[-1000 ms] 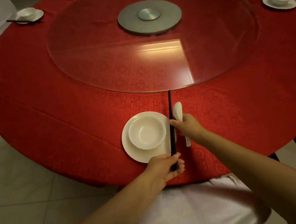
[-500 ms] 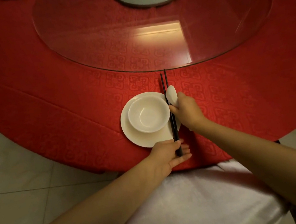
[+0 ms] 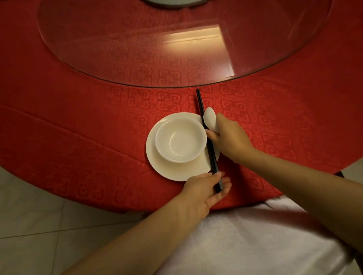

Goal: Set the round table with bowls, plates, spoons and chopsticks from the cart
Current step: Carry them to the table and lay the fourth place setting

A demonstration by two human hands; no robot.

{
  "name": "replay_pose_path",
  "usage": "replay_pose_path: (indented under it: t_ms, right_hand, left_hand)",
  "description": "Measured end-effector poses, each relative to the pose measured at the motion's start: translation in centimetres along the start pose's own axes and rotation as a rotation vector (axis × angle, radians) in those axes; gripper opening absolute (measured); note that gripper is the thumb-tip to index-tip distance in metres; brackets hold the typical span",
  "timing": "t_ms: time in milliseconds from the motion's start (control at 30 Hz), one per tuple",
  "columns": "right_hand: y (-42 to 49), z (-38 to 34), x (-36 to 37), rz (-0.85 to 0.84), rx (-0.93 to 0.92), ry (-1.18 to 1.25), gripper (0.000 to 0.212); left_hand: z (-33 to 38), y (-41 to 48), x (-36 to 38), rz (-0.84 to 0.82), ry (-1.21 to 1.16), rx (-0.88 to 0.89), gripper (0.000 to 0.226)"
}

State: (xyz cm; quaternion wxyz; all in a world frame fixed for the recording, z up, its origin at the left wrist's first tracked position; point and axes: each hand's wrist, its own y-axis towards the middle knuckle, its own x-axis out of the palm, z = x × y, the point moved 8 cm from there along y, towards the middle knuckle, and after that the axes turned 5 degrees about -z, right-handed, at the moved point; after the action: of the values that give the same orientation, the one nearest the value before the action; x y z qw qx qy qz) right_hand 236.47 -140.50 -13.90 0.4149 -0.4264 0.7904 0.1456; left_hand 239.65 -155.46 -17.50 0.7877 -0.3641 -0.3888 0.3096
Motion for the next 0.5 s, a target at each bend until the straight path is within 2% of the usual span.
replay_pose_path:
  t_ms: [367,500]
  right_hand:
    - [-0.1,0.2,-0.3,0.021,0.029,0.008,0.032]
    - [0.1,0.5,-1.9,0.091,0.068,0.054,0.037]
  left_hand:
    - [0.0,-0.2,-0.1,0.047,0.113,0.004,0.032]
    - [0.1,-0.7,-0.5,0.040,0.149,-0.015,0.019]
